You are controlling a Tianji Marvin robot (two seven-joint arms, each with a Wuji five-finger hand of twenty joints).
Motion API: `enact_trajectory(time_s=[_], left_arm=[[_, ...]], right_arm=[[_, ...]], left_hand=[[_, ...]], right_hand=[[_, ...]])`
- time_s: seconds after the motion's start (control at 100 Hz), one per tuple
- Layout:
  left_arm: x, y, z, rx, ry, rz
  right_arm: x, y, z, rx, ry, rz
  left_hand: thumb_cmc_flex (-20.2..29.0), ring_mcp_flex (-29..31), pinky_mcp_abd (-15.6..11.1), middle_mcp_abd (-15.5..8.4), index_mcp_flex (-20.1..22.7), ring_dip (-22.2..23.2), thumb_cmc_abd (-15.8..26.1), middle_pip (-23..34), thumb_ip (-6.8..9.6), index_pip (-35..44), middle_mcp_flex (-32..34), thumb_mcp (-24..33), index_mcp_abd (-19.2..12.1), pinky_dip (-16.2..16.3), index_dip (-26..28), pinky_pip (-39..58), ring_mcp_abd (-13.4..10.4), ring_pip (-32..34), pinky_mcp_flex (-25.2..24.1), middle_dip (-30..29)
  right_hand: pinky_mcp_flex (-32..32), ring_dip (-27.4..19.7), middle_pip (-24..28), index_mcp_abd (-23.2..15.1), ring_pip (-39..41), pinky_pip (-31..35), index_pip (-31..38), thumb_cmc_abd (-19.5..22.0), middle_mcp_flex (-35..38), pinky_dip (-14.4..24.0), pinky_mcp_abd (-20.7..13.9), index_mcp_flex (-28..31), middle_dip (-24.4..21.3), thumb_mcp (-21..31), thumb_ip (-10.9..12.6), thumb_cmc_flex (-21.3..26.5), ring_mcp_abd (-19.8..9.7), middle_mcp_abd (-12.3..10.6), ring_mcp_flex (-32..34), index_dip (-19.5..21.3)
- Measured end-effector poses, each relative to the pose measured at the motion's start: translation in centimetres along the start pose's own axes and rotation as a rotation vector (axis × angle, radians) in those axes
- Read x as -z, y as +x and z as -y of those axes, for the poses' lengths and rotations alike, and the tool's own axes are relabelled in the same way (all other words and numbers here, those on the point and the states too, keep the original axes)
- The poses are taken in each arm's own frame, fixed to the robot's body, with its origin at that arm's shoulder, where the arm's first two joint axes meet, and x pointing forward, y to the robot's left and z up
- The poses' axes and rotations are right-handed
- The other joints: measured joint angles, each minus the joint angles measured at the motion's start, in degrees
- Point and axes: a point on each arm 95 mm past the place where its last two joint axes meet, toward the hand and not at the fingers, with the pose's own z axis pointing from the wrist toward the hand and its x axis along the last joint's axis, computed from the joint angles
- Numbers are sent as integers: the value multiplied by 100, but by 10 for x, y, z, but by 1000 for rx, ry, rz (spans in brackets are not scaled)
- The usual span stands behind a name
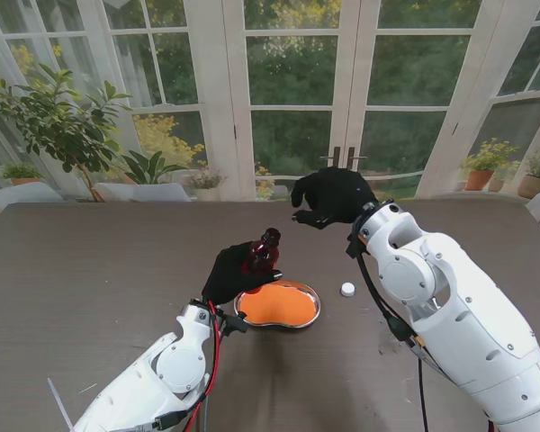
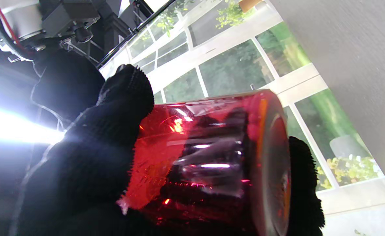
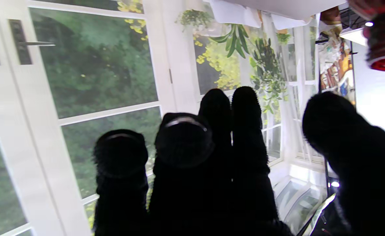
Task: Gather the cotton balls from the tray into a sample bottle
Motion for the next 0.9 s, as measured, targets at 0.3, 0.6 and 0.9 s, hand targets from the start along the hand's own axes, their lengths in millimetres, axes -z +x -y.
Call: enact_trajectory(time_s=[0.3,0.6,0.9], left_arm=[[-2,1,0,3,-13,-11],[-3,4,5,-6,-20,-15],[0,4,7,-8,-19,-8]], right_arm=[[16,-35,33,74,13,92],[30,-64,83,118,75,146],[40,-81,124,147,147,154]], left_hand=[[0,0,0,0,0,0,0,0,0,0,0,0,0,0,0,0,0,0,0,0],[0,0,0,0,0,0,0,0,0,0,0,0,0,0,0,0,0,0,0,0],[0,0,0,0,0,0,0,0,0,0,0,0,0,0,0,0,0,0,0,0]], right_hand=[[56,-2,91,-79,23,-1,-4,-1095,-105,0,0,-147,0,166,1,-5,16,12,0,36],[149,2,395,-139,426,0,-4,-1903,-50,0,0,-147,202,326,1,-9,21,13,0,36],[198,3,442,-216,516,15,27,-2253,7,0,0,-145,261,424,-10,-98,21,13,0,37]])
